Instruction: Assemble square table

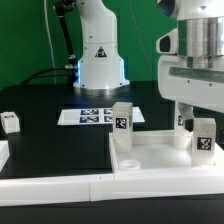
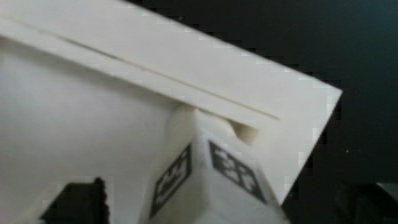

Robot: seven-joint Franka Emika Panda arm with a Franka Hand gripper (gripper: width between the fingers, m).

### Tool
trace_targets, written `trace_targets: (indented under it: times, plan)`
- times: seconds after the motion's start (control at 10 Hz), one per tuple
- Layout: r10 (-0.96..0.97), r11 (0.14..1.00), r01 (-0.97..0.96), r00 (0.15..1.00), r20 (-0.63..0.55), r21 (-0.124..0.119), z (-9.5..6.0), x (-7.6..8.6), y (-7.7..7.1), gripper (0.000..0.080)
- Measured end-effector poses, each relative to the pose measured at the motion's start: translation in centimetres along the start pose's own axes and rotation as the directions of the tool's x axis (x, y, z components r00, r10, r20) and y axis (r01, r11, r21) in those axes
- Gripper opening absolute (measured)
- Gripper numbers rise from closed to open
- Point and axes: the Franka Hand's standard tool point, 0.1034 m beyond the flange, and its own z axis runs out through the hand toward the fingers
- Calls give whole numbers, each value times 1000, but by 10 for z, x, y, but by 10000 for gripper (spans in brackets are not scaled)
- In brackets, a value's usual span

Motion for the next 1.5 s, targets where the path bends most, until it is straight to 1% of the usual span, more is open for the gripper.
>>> trace_targets:
  times: [0.1, 0.2, 0.3, 0.4, 0.5, 0.6, 0.7, 0.8, 0.9, 1.2, 1.3, 1.4, 1.5]
  plan:
    - [-71, 997, 71, 997, 0, 0, 0, 0, 0, 648]
    - [-210, 978, 210, 978, -4, -3, 0, 2, 1, 648]
    - [-403, 915, 403, 915, -16, -14, 0, 7, 1, 649]
    - [-451, 893, 450, 892, -22, -22, 0, 5, 0, 649]
    - [-425, 905, 425, 905, -21, -21, 0, 5, 0, 649]
    - [-416, 909, 416, 909, -21, -21, 0, 5, 1, 525]
    - [-418, 908, 418, 908, -21, -21, 0, 5, 1, 525]
    - [-376, 927, 376, 926, -21, -18, 0, 5, 0, 341]
    - [-291, 957, 291, 956, -22, -18, 0, 5, 1, 288]
    - [-108, 994, 107, 994, -24, -15, 1, 5, 2, 288]
    - [4, 1000, -4, 1000, -10, -11, 1, 7, 3, 288]
    - [183, 983, -183, 983, 27, -9, 2, 10, 5, 288]
    - [340, 940, -340, 938, 64, -7, 2, 11, 5, 289]
